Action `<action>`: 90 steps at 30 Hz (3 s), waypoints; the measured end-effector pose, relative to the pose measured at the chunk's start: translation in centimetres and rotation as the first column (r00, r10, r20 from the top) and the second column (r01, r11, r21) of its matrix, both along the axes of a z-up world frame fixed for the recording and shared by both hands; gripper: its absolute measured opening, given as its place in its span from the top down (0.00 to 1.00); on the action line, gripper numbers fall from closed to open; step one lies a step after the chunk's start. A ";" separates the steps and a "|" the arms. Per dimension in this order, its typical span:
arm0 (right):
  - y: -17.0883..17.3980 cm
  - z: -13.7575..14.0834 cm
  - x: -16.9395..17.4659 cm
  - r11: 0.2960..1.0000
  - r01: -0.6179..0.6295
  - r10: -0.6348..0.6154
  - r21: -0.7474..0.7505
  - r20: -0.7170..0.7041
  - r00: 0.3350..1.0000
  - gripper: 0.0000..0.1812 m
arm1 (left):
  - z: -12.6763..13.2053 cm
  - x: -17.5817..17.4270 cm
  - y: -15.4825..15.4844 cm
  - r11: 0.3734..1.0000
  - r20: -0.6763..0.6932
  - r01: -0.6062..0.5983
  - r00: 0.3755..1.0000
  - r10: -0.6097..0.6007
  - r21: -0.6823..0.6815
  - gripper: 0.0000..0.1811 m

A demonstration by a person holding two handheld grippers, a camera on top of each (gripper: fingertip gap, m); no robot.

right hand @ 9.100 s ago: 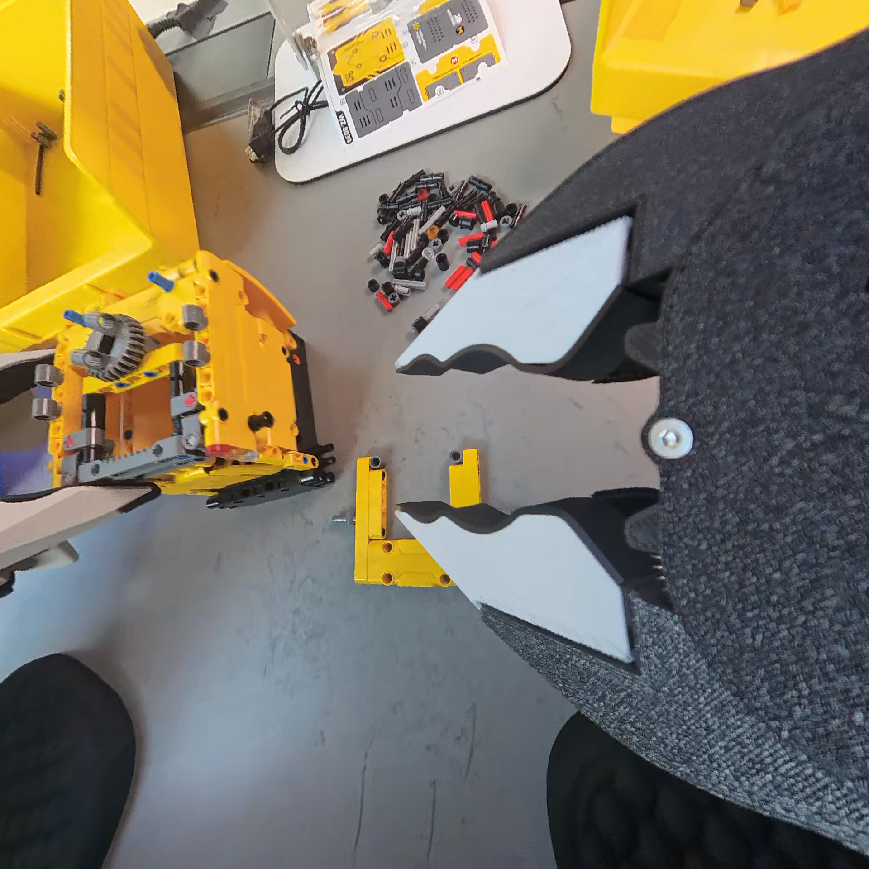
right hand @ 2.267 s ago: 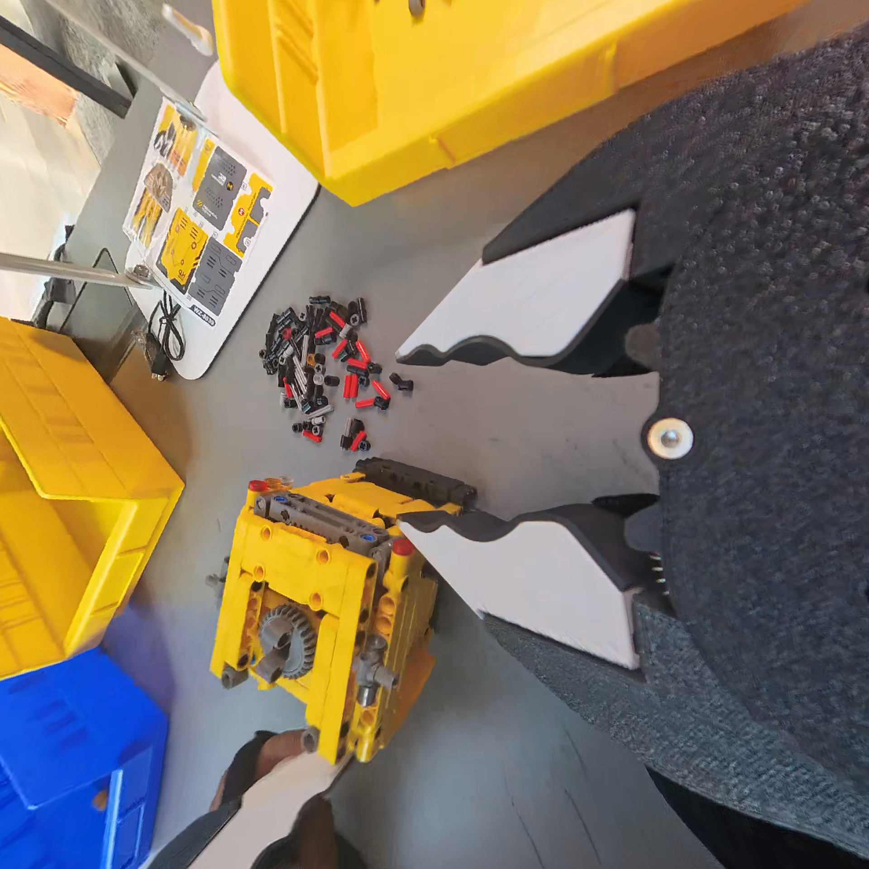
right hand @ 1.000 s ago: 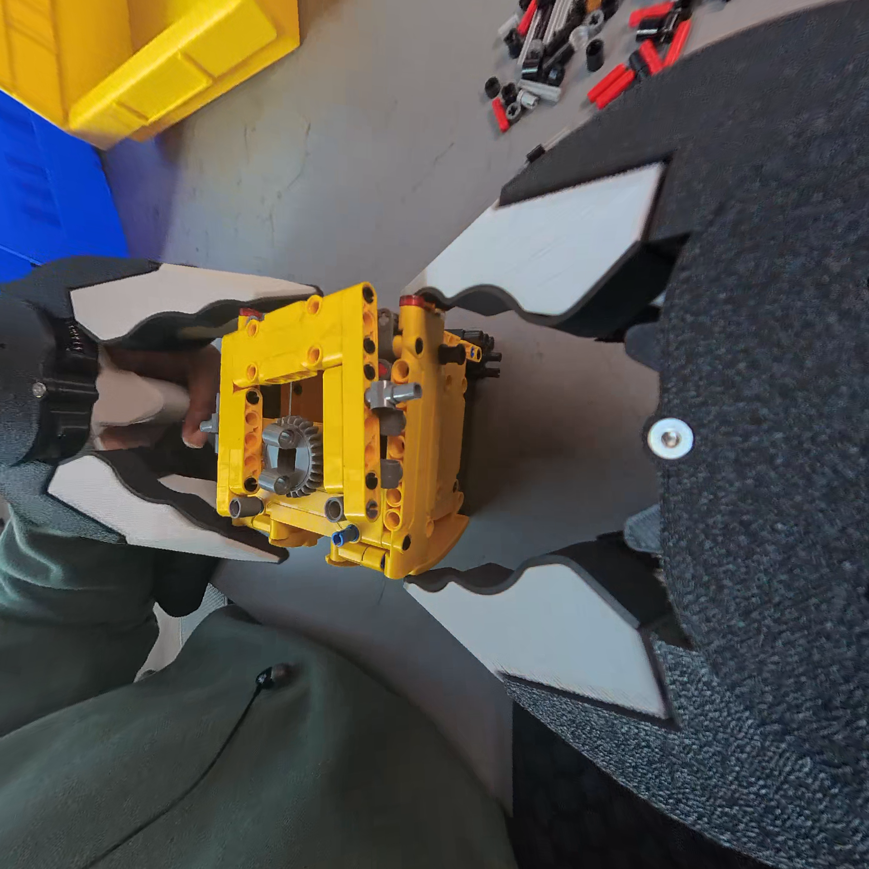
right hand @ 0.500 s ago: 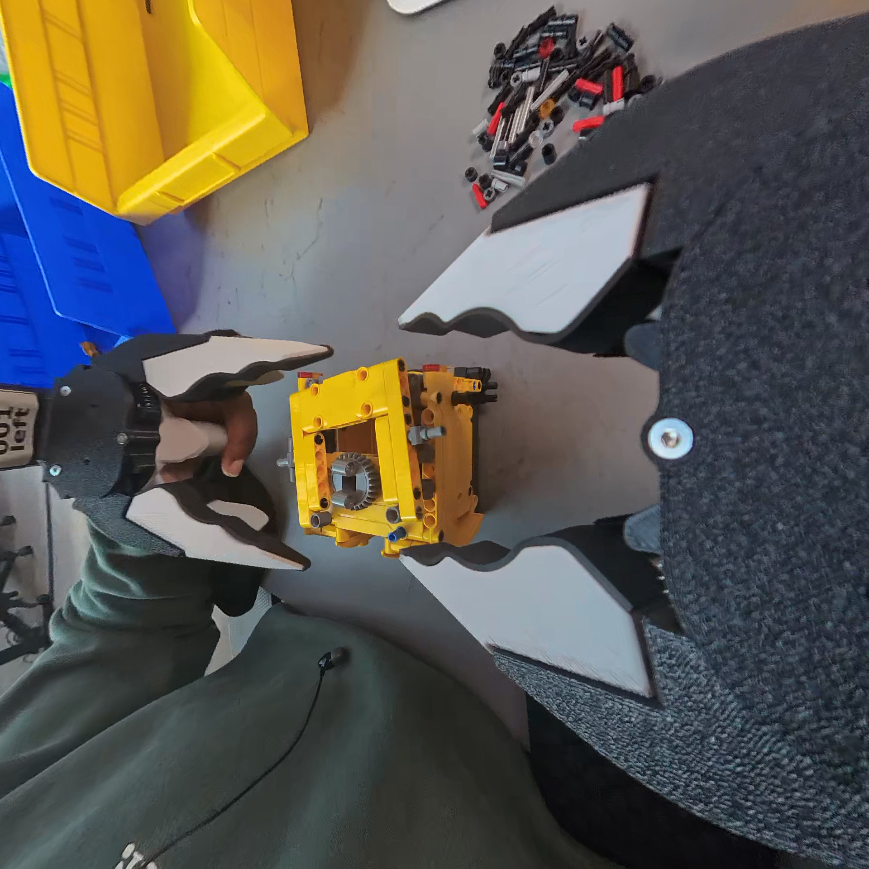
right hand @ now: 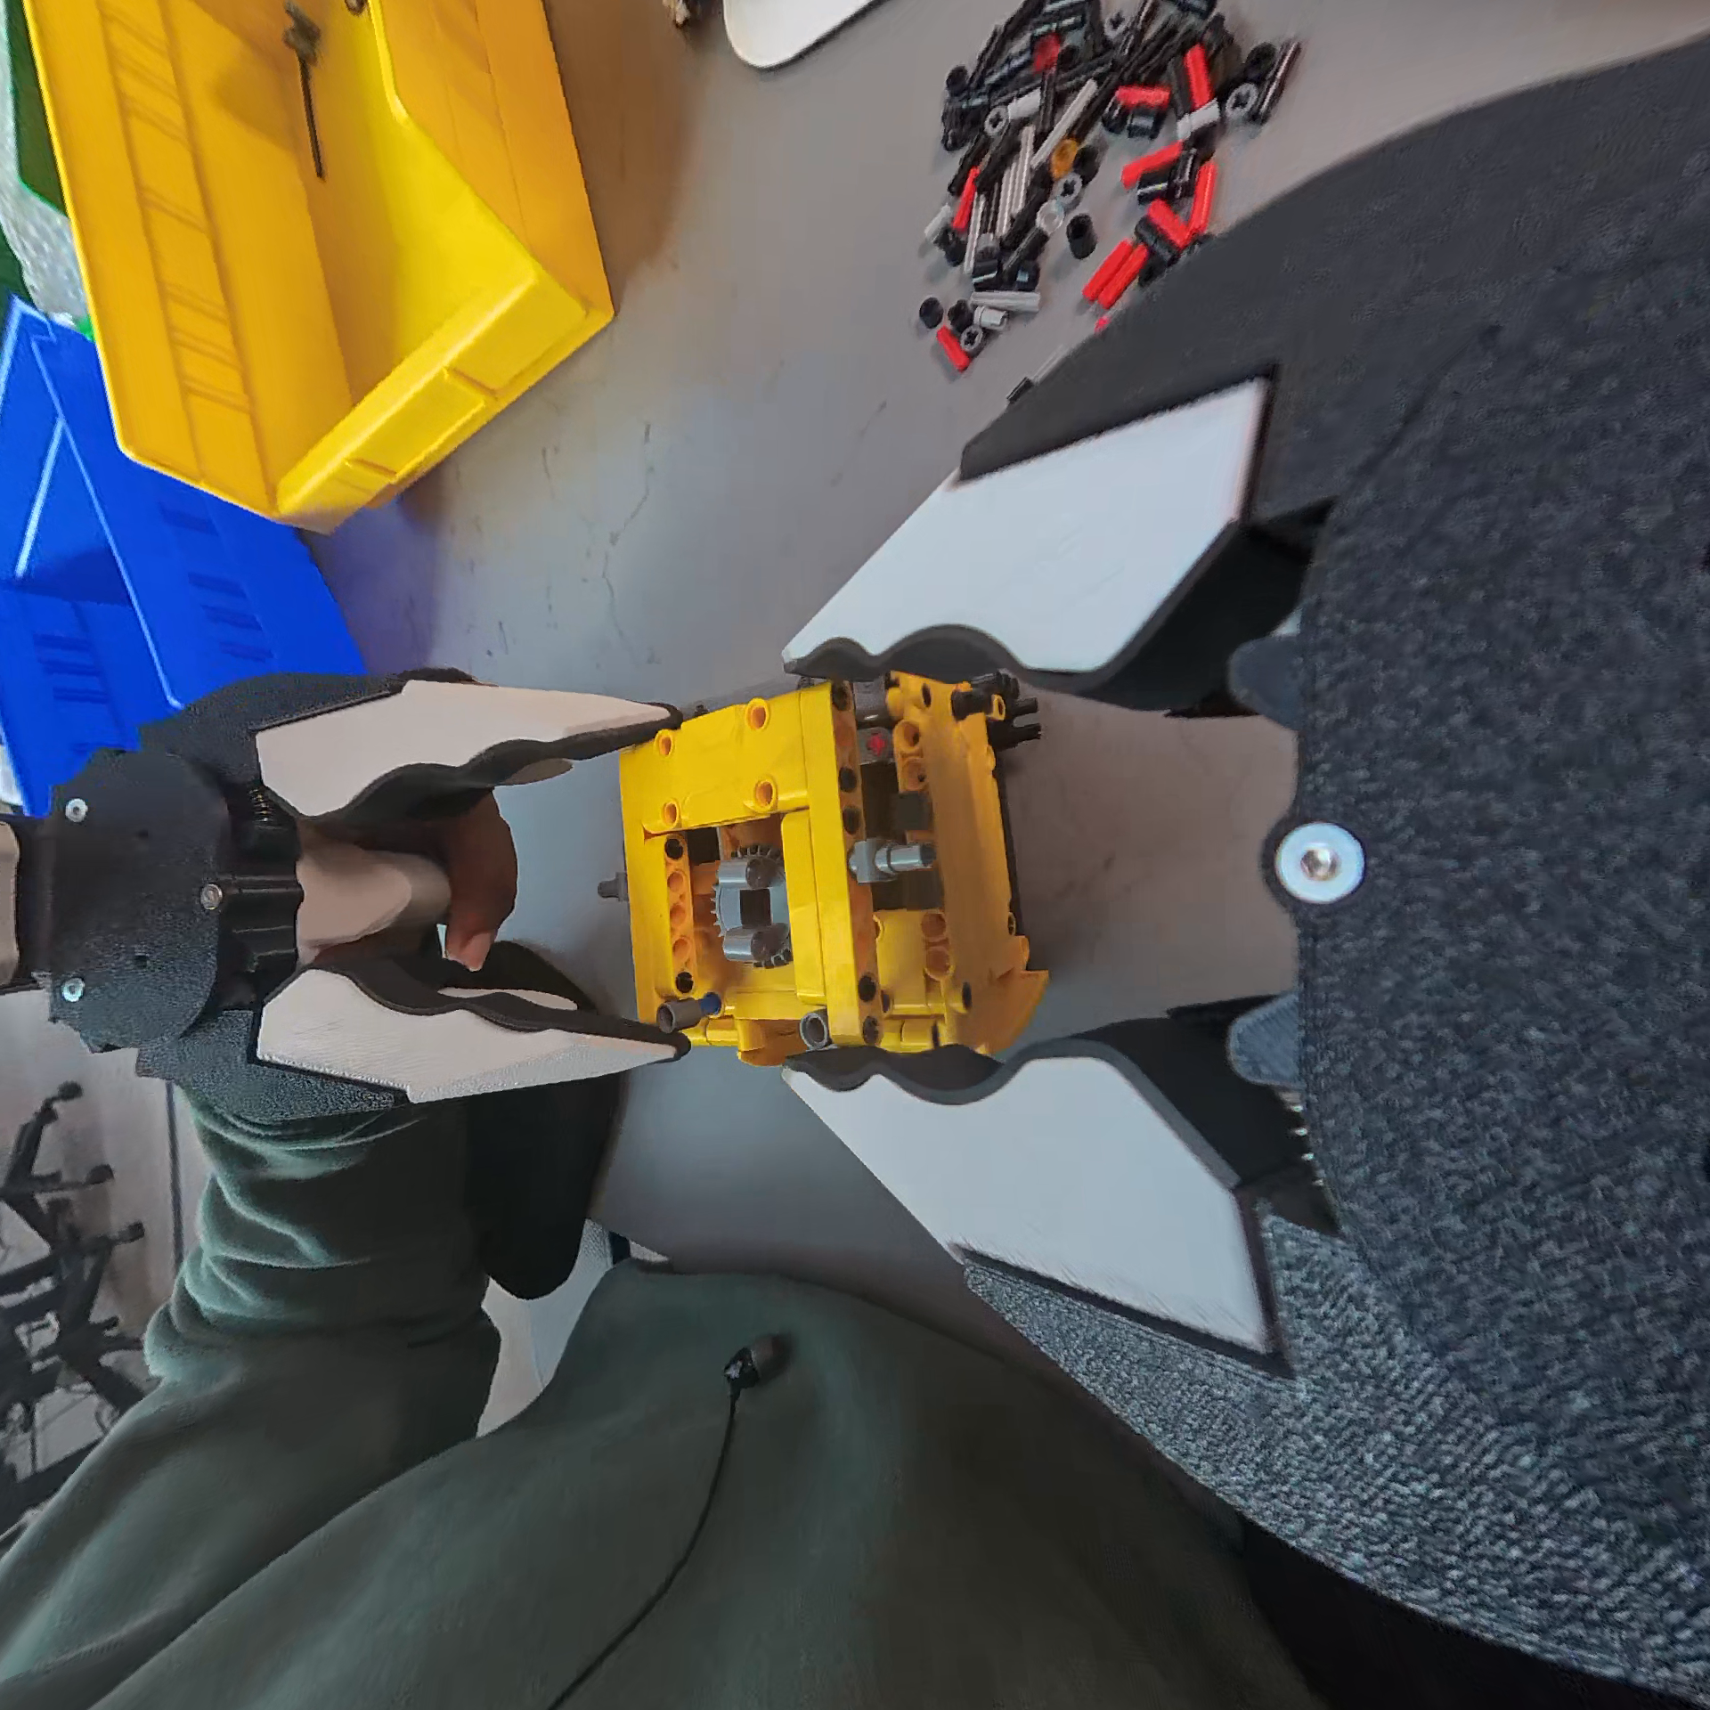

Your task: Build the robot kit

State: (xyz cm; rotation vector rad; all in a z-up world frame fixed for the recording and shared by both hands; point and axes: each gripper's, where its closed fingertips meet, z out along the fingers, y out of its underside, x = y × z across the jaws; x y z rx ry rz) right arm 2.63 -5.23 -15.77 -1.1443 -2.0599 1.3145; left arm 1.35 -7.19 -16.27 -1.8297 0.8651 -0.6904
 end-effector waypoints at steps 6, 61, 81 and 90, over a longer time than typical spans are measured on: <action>-0.1 -0.5 0.3 1.000 0.023 -0.024 -0.019 -0.049 0.999 0.56 | 0.1 0.2 -0.1 0.999 -0.055 0.024 0.998 -0.023 0.023 0.59; -1.5 -0.1 2.6 0.904 -0.066 0.057 0.422 0.034 0.998 0.91 | -0.2 -0.2 -0.3 0.995 -0.097 0.037 0.994 -0.046 -0.094 0.59; -2.7 -0.9 2.3 0.773 -0.098 0.074 0.626 0.063 0.995 0.97 | -0.3 -0.4 -0.5 0.994 -0.082 0.054 0.995 -0.062 -0.094 0.59; -3.7 -0.4 2.1 0.882 -0.104 0.073 0.459 0.084 0.994 0.95 | -0.3 -0.6 -0.7 0.996 -0.116 0.054 0.991 -0.062 -0.073 0.59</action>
